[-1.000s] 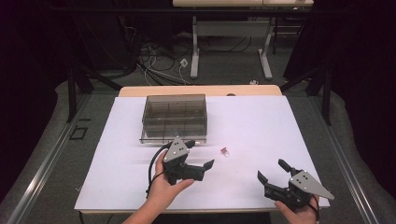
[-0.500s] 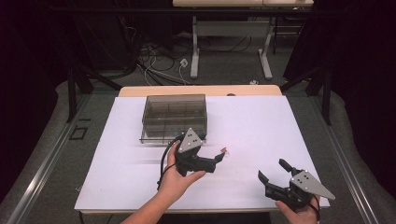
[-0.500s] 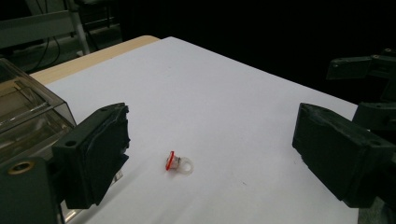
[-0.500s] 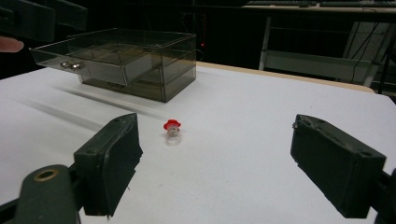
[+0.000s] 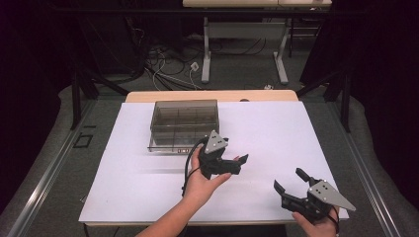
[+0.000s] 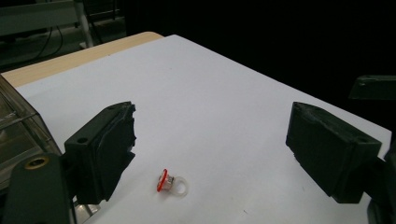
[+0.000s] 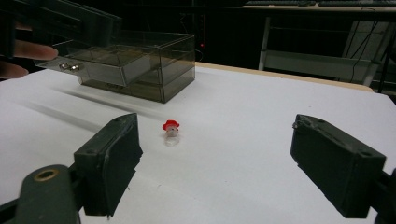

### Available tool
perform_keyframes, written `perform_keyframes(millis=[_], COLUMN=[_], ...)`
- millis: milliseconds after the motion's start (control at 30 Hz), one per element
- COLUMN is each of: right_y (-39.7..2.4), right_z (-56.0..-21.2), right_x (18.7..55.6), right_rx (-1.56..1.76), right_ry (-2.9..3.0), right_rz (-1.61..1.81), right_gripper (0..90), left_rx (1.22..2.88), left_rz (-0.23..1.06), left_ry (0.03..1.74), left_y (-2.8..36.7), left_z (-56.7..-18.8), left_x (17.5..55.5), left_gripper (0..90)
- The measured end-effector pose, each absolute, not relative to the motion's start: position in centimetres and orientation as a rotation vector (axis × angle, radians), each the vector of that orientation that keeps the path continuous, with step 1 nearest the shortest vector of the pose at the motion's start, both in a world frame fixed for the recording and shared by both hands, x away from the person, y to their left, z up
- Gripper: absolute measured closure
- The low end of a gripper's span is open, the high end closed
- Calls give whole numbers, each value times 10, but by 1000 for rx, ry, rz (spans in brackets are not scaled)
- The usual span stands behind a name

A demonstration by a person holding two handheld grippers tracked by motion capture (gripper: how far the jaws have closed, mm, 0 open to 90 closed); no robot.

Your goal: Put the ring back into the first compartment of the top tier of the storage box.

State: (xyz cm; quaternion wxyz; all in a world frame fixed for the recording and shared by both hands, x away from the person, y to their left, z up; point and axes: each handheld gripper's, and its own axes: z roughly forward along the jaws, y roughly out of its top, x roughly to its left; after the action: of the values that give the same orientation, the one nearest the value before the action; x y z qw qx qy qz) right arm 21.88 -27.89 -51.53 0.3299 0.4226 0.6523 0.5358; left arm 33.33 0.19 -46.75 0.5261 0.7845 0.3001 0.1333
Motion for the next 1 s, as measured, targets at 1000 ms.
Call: perform_keyframes(millis=[1000], right_y=[-281], right_z=[-516], right_x=[220], right_rx=[1104], right_ry=[1707], right_rz=[1405], right_gripper=[151], left_rx=[1994], left_rz=[325], left_ry=[823], left_y=[-28], left_z=[-519], left_x=[363], left_gripper=[192])
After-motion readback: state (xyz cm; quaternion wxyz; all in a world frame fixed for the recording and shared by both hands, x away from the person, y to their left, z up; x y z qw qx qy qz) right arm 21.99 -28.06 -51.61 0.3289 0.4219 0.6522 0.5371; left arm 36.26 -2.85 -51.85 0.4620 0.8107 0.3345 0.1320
